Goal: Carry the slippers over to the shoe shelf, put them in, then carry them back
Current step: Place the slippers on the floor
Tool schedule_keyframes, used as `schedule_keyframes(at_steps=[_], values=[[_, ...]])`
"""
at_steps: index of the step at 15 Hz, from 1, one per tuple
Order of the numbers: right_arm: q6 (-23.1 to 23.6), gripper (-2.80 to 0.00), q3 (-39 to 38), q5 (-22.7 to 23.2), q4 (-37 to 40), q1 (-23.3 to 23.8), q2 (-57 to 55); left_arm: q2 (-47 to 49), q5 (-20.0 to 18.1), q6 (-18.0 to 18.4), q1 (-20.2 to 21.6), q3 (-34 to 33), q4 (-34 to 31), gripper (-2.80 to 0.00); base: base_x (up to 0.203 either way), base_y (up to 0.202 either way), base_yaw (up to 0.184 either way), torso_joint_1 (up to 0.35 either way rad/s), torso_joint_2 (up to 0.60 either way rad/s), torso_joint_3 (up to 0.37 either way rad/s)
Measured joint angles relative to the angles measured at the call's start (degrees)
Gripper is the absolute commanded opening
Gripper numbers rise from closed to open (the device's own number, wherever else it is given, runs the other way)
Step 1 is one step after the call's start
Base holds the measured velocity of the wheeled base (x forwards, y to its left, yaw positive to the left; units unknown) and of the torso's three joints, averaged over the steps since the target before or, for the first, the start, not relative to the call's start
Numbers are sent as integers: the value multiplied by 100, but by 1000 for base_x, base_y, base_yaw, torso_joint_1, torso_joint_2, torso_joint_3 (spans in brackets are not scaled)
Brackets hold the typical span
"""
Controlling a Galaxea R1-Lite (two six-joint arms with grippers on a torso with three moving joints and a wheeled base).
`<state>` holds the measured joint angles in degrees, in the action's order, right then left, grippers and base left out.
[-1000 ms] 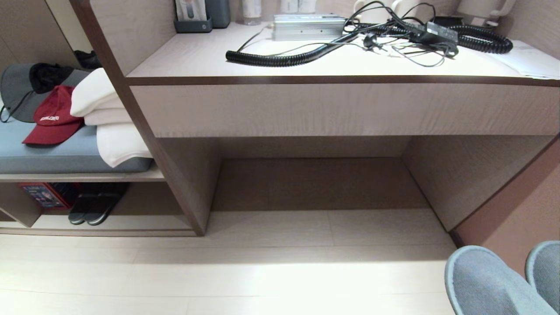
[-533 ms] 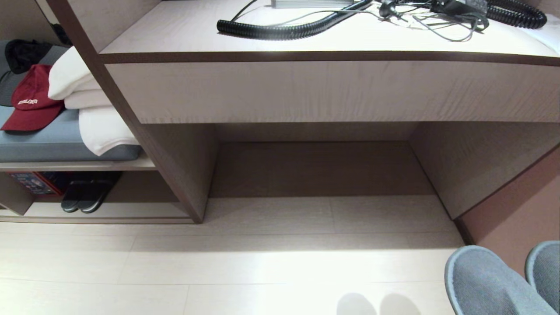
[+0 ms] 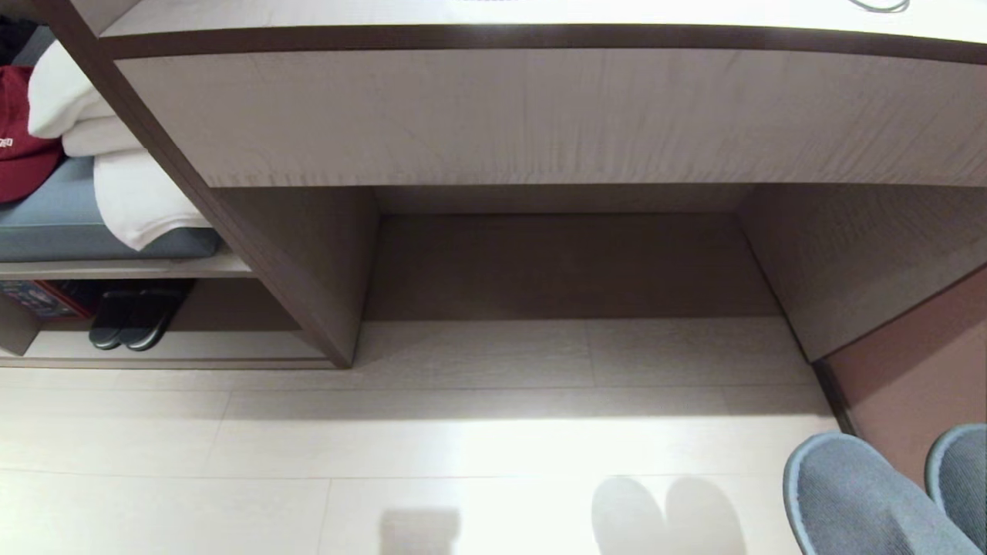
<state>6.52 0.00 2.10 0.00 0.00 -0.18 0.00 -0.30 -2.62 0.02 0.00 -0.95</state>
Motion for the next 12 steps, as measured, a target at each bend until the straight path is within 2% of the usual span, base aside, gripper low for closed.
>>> schedule_keyframes(at_steps=[12], values=[[-2,-280,0,-4,0,0,-1,0,1,1,-2,0,1,-280,0,0,0,2,2,-198]])
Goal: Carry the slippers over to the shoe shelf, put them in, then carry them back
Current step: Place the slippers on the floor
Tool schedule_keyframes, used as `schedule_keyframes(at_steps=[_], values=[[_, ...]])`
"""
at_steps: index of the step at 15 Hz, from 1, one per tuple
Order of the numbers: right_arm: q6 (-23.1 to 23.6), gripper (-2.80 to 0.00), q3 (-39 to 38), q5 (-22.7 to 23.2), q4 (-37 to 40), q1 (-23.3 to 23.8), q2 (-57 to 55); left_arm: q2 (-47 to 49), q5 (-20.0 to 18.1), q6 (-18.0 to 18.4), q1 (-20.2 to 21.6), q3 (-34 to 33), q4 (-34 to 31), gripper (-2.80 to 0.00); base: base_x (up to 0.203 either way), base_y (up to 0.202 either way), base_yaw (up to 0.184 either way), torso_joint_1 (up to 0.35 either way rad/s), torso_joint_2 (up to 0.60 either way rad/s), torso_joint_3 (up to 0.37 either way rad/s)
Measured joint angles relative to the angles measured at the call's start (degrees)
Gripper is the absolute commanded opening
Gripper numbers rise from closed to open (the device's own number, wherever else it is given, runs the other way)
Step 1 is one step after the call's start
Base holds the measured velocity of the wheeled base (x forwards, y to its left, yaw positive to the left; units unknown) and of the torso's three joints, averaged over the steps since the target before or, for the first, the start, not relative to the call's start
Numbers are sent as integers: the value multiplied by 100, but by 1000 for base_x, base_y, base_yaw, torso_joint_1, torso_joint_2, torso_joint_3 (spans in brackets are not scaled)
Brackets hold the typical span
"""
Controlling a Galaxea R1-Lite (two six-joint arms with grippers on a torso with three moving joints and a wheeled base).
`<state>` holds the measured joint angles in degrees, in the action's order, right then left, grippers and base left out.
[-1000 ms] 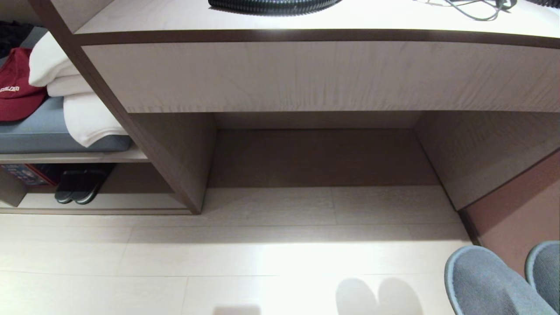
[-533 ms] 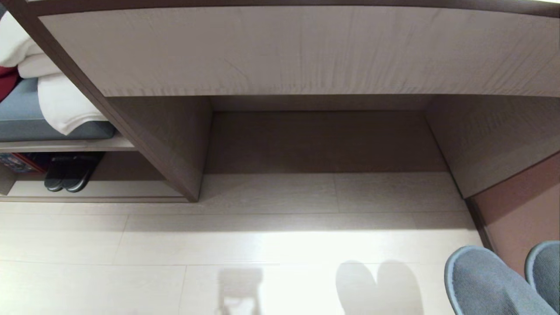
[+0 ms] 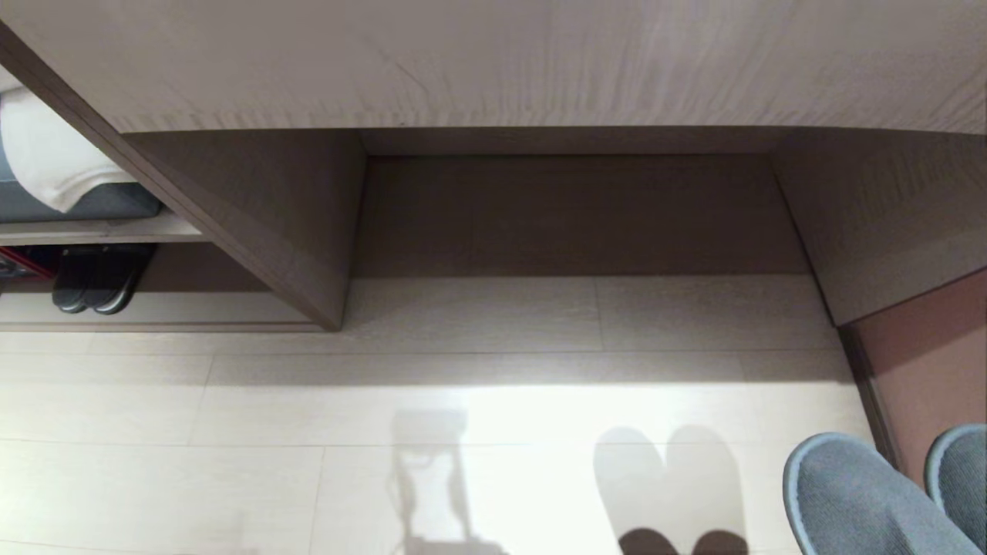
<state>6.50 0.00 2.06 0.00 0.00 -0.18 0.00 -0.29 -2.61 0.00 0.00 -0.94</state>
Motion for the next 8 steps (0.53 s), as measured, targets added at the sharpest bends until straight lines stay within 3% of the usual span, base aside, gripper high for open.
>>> schedule_keyframes(at_steps=[8], values=[[2,-280,0,2,0,0,-2,0,2,2,0,0,0,-280,0,0,0,2,3,-196]])
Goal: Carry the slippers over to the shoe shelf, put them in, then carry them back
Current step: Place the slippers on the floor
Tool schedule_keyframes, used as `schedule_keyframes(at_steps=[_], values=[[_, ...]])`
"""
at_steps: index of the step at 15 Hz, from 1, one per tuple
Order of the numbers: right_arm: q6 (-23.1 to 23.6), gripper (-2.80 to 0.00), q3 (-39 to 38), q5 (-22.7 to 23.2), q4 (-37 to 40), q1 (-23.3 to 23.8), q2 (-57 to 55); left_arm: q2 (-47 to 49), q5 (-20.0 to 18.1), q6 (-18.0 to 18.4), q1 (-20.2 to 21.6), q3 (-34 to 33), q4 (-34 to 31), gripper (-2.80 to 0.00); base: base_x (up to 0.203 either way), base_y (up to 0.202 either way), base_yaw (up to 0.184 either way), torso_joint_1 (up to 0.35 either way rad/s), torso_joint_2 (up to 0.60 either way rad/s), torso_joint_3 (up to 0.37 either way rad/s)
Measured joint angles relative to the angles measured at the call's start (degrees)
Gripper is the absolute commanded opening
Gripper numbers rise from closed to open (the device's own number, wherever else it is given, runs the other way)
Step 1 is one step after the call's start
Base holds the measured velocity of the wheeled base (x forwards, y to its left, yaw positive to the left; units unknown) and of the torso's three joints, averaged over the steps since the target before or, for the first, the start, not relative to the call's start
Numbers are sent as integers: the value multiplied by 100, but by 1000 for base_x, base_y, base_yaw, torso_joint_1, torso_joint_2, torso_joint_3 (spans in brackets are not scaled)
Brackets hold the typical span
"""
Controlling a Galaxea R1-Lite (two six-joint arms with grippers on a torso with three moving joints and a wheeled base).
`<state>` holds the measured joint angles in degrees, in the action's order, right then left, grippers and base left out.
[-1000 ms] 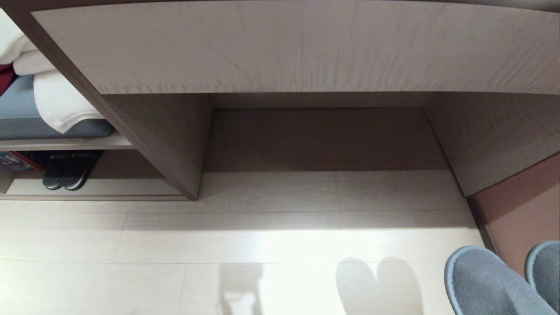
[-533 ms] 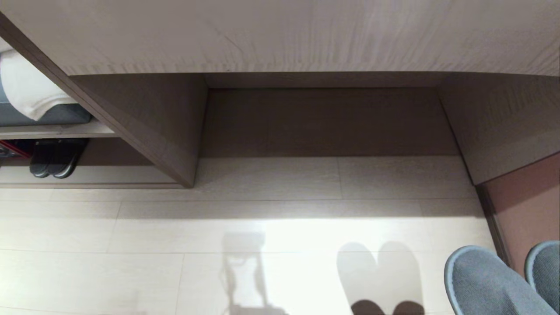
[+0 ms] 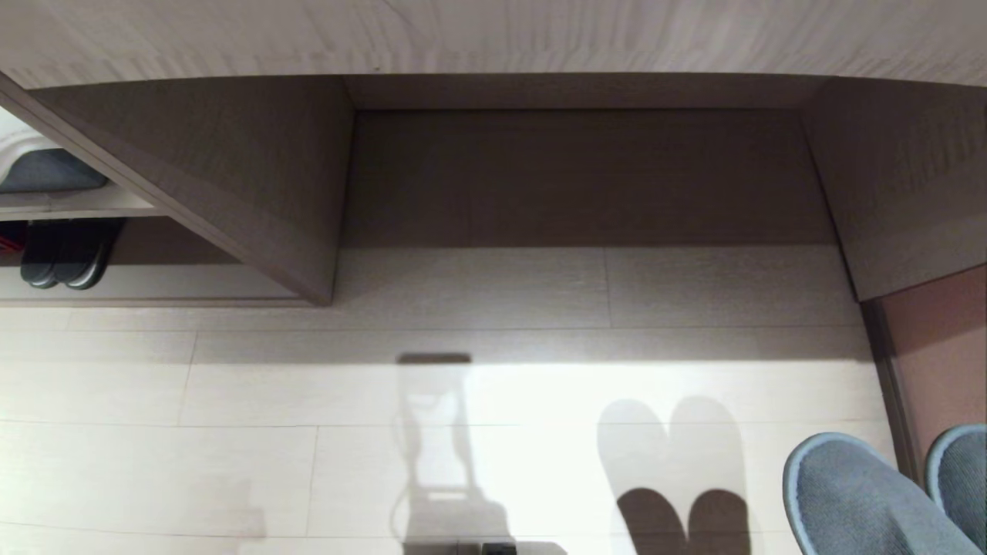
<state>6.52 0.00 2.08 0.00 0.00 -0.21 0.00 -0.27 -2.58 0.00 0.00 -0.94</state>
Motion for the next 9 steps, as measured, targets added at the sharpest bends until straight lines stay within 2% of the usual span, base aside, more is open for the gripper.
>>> schedule_keyframes(at_steps=[9], values=[[1,-280,0,-2,0,0,0,0,0,-2,0,0,0,-280,0,0,0,2,2,-198]])
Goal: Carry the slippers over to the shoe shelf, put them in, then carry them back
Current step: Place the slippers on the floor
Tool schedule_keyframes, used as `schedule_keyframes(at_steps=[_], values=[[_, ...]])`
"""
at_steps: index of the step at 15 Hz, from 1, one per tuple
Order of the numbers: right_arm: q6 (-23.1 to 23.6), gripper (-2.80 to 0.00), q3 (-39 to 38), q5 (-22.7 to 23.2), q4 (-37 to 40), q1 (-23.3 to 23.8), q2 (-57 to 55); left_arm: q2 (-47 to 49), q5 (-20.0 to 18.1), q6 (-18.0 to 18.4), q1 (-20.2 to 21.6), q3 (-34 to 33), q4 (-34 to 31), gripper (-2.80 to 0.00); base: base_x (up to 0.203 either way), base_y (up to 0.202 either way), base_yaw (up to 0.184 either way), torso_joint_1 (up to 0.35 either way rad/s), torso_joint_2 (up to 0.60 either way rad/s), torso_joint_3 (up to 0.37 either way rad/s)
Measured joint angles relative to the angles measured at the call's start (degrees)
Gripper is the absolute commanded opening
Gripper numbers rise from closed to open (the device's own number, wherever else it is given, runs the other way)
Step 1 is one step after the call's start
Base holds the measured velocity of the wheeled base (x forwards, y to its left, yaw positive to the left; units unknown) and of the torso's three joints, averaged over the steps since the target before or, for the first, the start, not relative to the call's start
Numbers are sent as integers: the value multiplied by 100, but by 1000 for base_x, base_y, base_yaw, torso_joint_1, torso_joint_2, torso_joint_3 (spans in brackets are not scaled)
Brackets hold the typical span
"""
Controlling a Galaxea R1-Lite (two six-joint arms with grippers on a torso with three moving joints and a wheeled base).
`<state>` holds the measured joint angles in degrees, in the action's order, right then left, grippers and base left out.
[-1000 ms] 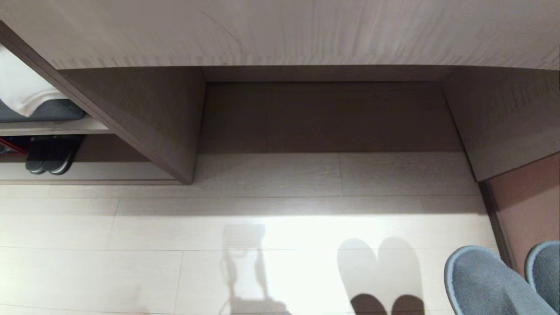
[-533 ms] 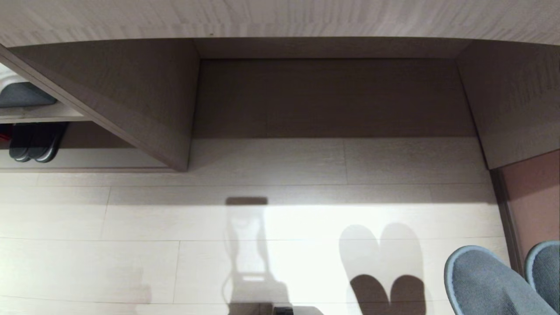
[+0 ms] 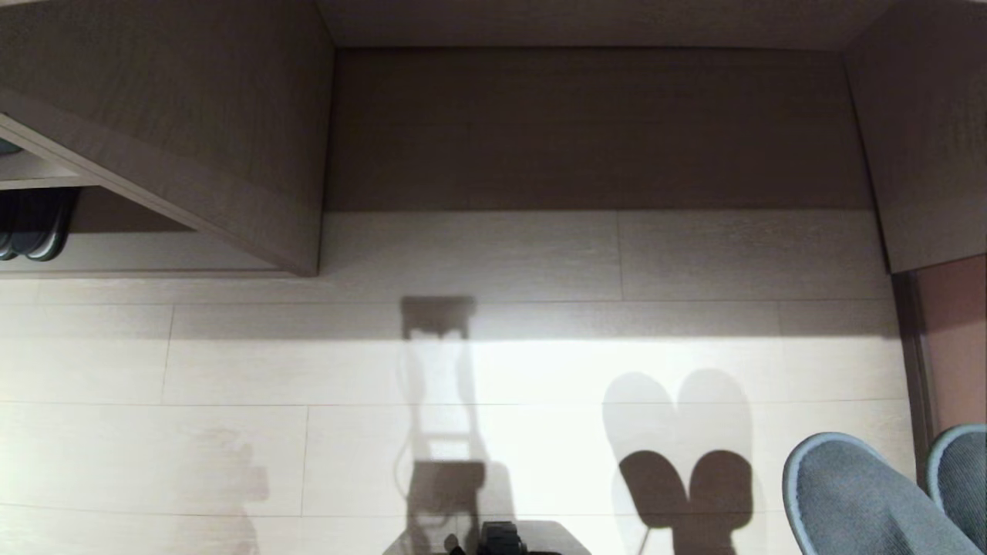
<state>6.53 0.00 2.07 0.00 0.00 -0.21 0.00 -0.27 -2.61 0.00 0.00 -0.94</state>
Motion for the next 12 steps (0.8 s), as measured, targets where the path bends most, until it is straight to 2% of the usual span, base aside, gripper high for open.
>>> schedule_keyframes(at_steps=[12], values=[[-1,-280,0,2,0,0,-9,0,-2,-2,0,0,1,-280,0,0,0,3,2,-198]])
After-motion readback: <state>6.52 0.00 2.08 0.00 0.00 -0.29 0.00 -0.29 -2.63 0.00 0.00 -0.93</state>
